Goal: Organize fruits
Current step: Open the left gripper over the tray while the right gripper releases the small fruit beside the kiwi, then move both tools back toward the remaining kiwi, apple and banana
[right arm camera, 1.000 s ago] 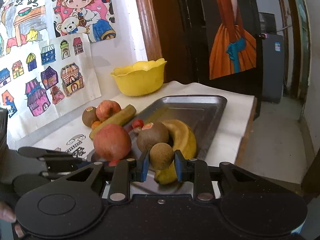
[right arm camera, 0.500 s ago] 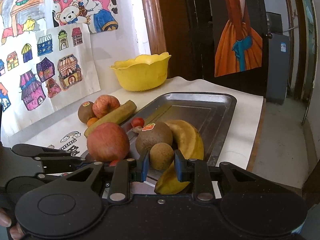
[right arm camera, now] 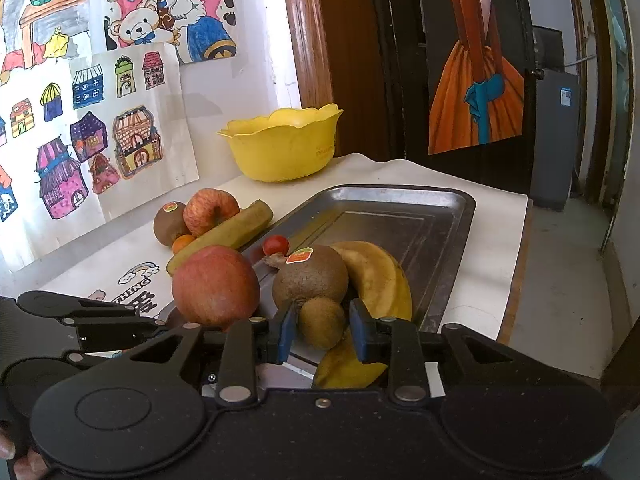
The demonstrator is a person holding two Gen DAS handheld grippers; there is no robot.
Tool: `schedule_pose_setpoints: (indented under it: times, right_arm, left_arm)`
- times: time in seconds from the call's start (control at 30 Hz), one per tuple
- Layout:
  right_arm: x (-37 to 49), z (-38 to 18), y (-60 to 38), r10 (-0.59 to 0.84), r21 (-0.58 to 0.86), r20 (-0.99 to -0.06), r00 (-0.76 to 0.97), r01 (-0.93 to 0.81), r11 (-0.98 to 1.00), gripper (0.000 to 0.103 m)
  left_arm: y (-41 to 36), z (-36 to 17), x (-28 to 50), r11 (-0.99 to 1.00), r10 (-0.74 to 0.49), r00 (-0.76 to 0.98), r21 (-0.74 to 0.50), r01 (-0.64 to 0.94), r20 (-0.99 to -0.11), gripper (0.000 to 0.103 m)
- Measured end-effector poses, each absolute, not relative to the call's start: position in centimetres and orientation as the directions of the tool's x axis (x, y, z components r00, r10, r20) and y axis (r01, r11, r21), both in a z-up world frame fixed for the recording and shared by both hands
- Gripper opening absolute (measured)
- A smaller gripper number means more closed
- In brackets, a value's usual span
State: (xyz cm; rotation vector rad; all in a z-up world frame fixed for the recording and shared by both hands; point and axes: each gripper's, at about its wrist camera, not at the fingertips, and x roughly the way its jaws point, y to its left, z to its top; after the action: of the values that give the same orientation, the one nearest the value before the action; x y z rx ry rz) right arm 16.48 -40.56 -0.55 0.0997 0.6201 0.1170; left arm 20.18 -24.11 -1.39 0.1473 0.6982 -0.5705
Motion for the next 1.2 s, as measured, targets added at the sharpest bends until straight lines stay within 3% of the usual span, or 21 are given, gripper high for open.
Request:
schedule_pose_setpoints:
  times: [0.23, 0.33, 0.4, 0.43, 0.5, 0.57, 0.7, 1.2]
  right_arm:
    - [15.5, 0.3, -40.6, 0.125, 0.135, -0.559, 0.820, -0.059, 0.989, 0.045]
    - [14.3, 1.2, -40.7, 0.109, 0.141, -0.537, 0.837, -0.039, 0.989, 0.058]
    - [13.4, 2.0, -40.8, 0.096, 0.138, -0.524, 0.846, -0.026, 0.990, 0.068]
    - [12.9, 2.3, -40.8, 0.088, 0.136, -0.517, 0.851, -0.020, 0.991, 0.072]
    - [11.8, 3.2, -40.8, 0.064, 0.130, -0.502, 0.863, 0.002, 0.992, 0.091]
    - [10.6, 4.0, -40.7, 0.040, 0.120, -0.485, 0.874, 0.021, 0.993, 0.098]
    - [8.3, 5.6, -40.3, 0.002, 0.112, -0.461, 0.888, 0.056, 0.992, 0.102]
    - [-6.6, 12.0, -34.7, -0.169, -0.019, -0.412, 0.895, 0.177, 0.984, 0.102]
  left_arm:
    - [-22.9, -0.2, 18.9, 0.839, -0.460, 0.636, -0.068, 0.540, -0.619, 0.059]
    - [-22.2, 0.6, 18.1, 0.842, -0.463, 0.650, -0.069, 0.535, -0.602, 0.072]
    - [-21.4, 1.3, 17.4, 0.847, -0.467, 0.670, -0.073, 0.527, -0.578, 0.089]
    - [-20.9, 1.6, 16.9, 0.852, -0.467, 0.684, -0.075, 0.519, -0.560, 0.091]
    - [-20.0, 2.3, 16.2, 0.861, -0.460, 0.707, -0.077, 0.502, -0.537, 0.097]
    - [-19.2, 2.9, 15.5, 0.869, -0.455, 0.725, -0.080, 0.489, -0.517, 0.100]
    - [-17.0, 4.0, 13.8, 0.879, -0.448, 0.754, -0.082, 0.470, -0.480, 0.102]
    - [-5.1, 8.5, 8.0, 0.915, -0.398, 0.846, -0.086, 0.394, -0.354, 0.103]
